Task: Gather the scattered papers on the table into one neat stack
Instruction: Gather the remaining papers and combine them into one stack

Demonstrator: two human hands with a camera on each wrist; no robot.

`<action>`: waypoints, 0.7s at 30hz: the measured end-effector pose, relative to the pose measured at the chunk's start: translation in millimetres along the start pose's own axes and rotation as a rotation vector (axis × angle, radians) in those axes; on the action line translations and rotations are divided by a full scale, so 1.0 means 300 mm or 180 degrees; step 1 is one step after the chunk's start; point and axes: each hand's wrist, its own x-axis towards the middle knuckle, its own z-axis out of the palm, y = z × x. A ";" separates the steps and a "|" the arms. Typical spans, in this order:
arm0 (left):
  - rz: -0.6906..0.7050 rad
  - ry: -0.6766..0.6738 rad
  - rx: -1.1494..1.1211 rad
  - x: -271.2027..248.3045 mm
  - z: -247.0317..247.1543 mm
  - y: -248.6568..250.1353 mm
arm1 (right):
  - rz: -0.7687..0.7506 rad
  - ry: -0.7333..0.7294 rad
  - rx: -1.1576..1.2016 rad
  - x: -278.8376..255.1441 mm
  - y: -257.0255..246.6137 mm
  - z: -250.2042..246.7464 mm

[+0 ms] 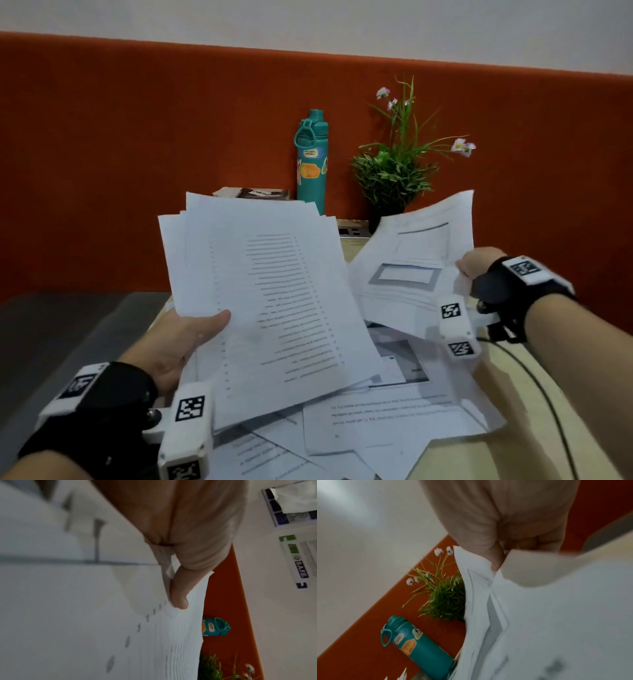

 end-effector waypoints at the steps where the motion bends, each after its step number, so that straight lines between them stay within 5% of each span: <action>1: -0.0003 -0.0053 0.0038 -0.002 -0.012 0.013 | -0.0120 0.0072 0.0028 0.068 0.033 0.003; 8: 0.0015 -0.0183 0.0171 -0.032 -0.033 0.046 | -0.0111 -0.0630 -0.0441 -0.234 -0.011 0.106; 16: -0.0003 0.0005 0.0468 -0.037 0.008 -0.004 | -0.0123 -0.1422 0.0058 -0.308 -0.100 0.139; 21: 0.0010 0.0101 0.0574 -0.046 0.008 -0.013 | -0.0262 -0.1098 -0.0597 -0.369 -0.130 0.106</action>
